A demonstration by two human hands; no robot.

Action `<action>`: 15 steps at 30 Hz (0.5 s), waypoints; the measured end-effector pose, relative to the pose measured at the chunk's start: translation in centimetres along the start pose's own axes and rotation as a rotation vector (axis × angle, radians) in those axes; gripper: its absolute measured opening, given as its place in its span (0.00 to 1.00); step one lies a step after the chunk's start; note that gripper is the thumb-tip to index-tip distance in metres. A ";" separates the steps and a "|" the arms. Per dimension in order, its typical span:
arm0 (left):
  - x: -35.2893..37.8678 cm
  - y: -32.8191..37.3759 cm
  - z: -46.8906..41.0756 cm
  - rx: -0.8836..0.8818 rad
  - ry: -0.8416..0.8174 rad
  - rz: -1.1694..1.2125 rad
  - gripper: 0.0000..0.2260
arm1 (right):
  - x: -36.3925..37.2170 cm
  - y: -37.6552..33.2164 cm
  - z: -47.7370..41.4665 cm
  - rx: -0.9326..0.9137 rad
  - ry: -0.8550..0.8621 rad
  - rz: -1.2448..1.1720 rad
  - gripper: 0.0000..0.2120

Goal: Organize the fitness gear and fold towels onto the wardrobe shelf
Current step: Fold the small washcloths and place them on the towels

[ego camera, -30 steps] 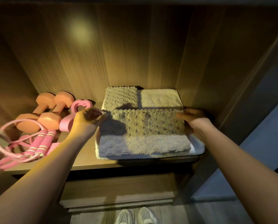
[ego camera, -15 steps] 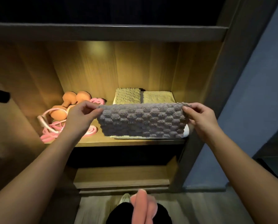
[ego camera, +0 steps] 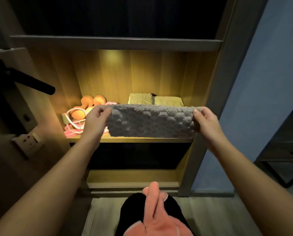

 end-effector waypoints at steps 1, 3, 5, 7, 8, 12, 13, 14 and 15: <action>0.7 0.0 0.4 0.051 0.118 -0.053 0.07 | 0.7 0.0 0.5 -0.080 0.090 0.051 0.07; 1.8 -0.3 1.0 0.171 0.275 -0.205 0.07 | 1.7 -0.1 1.3 -0.220 0.252 0.145 0.09; 2.2 -1.2 1.0 0.249 0.297 -0.283 0.08 | 1.8 0.4 1.4 -0.260 0.299 0.204 0.10; 2.4 -2.5 0.5 0.250 0.254 -0.347 0.08 | 1.5 1.2 1.1 -0.236 0.288 0.248 0.08; 2.5 -3.1 0.2 0.242 0.238 -0.382 0.08 | 1.3 1.9 0.7 -0.217 0.280 0.268 0.07; 3.9 -5.9 -1.3 0.153 0.216 -0.436 0.07 | 1.6 5.1 -1.1 -0.098 0.261 0.333 0.06; 4.2 -6.6 -1.8 0.130 0.210 -0.444 0.07 | 1.7 5.9 -1.7 -0.068 0.255 0.346 0.06; 4.6 -7.3 -2.4 0.112 0.205 -0.460 0.07 | 1.9 6.7 -2.3 -0.046 0.248 0.360 0.07; 5.0 -7.9 -3.1 0.097 0.198 -0.476 0.07 | 2.1 7.3 -3.1 -0.029 0.236 0.374 0.07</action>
Point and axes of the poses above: each hand's wrist, its own z-axis away from the middle knuckle, its own x-axis out of the palm, y = z × x, the point moved 1 cm from there along -z, towards the middle knuckle, and after that the axes turned 5 degrees about -z, right-handed, at the moved point
